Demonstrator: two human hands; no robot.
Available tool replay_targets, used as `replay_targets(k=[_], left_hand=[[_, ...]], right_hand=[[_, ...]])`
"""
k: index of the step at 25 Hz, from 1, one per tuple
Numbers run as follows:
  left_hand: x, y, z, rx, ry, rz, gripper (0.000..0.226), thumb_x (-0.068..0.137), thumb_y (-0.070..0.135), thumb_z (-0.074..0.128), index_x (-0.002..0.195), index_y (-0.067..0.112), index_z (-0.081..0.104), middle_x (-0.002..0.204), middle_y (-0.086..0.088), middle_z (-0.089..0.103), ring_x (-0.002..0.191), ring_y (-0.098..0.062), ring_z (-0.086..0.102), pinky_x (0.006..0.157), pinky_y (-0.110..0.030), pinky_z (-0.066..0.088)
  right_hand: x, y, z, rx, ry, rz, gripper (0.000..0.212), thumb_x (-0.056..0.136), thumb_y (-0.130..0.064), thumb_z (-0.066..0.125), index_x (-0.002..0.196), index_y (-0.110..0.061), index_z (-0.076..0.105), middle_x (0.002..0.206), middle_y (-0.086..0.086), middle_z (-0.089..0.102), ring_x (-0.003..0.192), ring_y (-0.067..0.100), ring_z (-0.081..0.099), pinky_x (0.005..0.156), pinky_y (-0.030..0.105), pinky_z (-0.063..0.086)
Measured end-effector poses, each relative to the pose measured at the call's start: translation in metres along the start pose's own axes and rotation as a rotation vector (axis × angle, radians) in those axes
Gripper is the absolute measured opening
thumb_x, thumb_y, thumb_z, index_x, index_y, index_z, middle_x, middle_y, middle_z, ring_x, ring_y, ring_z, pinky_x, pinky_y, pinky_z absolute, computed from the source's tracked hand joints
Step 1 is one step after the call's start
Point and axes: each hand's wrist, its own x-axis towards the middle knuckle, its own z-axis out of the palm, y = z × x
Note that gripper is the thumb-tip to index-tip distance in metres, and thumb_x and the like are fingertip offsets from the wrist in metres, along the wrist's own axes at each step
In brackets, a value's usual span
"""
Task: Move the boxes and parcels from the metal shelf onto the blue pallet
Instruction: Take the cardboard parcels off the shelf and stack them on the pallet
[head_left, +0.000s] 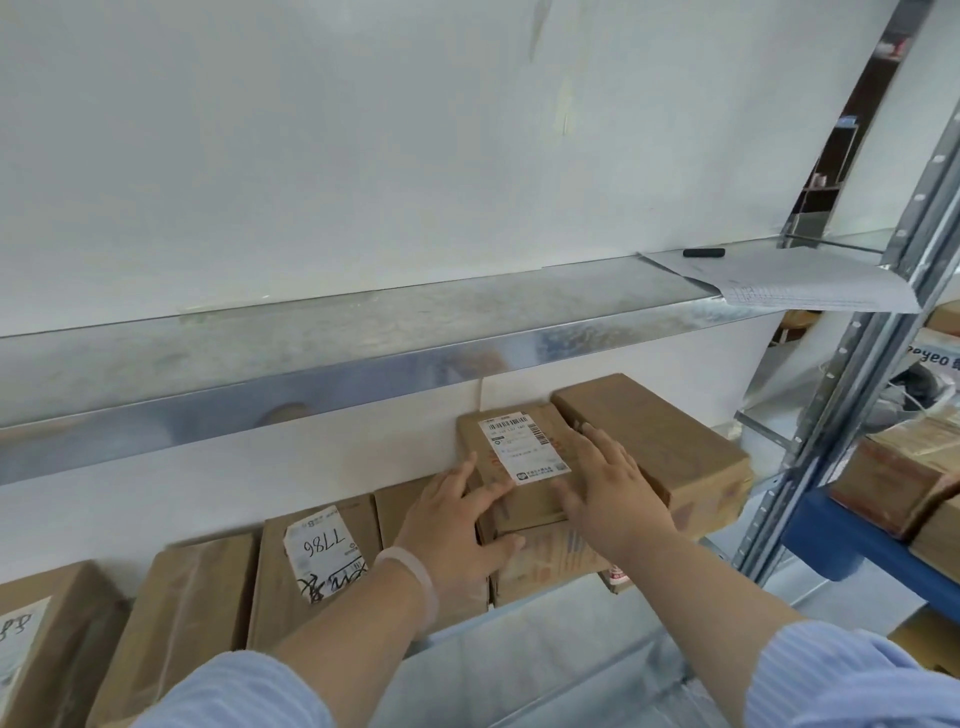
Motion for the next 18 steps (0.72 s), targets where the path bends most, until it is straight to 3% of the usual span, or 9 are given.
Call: replay_targets(k=[4,7,9,12,15,18], left_hand=[[0.023,0.011,-0.007,-0.359,-0.018,-0.186,0.055,0.083,0.071,0.044,0.133,0.048,0.042,0.161,0.002,0.005,0.146,-0.022,0.009,0.116,-0.041,0.013],[0.038,0.016,-0.004,-0.507,-0.107,-0.325,0.077,0.083,0.065,0.054,0.148,0.042,0.02,0.16,-0.003,0.006,0.145,-0.025,0.017,0.115,-0.039,0.019],[0.041,0.016,0.001,-0.628,-0.139,-0.344,0.086,0.083,0.055,0.062,0.15,0.041,0.01,0.158,0.001,0.02,0.14,-0.019,0.029,0.109,-0.03,0.028],[0.04,0.017,0.004,-0.719,-0.111,-0.357,0.088,0.084,0.044,0.066,0.15,0.043,0.009,0.151,0.009,0.034,0.123,-0.009,0.046,0.09,-0.017,0.031],[0.038,0.018,0.002,-0.766,-0.089,-0.393,0.083,0.087,0.038,0.064,0.149,0.045,0.01,0.146,0.01,0.04,0.088,0.006,0.049,0.075,-0.015,0.035],[0.033,0.023,-0.002,-0.821,-0.026,-0.423,0.081,0.087,0.031,0.064,0.149,0.045,0.014,0.135,0.013,0.044,0.085,0.007,0.049,0.069,-0.013,0.036]], right_hand=[[0.019,-0.003,0.002,0.062,-0.166,0.106,0.064,0.093,-0.044,0.047,0.15,-0.035,0.02,0.16,-0.003,0.013,0.145,0.021,0.016,0.114,0.039,0.021],[0.036,-0.005,-0.001,0.0,-0.298,0.189,0.062,0.095,-0.047,0.043,0.15,-0.034,0.02,0.158,0.004,0.02,0.137,0.026,0.031,0.11,0.04,0.031],[0.044,-0.006,-0.004,-0.062,-0.385,0.203,0.063,0.095,-0.051,0.042,0.151,-0.036,0.018,0.151,0.008,0.031,0.127,0.027,0.041,0.106,0.039,0.035],[0.05,-0.001,-0.007,-0.023,-0.398,0.226,0.069,0.09,-0.059,0.046,0.15,-0.041,0.018,0.141,0.008,0.041,0.119,0.027,0.049,0.103,0.04,0.039],[0.045,0.002,-0.003,0.04,-0.394,0.196,0.068,0.09,-0.06,0.047,0.149,-0.041,0.02,0.134,0.007,0.045,0.109,0.022,0.053,0.095,0.037,0.043],[0.039,0.006,-0.003,0.24,-0.31,0.168,0.068,0.085,-0.057,0.057,0.146,-0.04,0.032,0.136,0.003,0.046,0.112,0.019,0.052,0.096,0.034,0.044]])
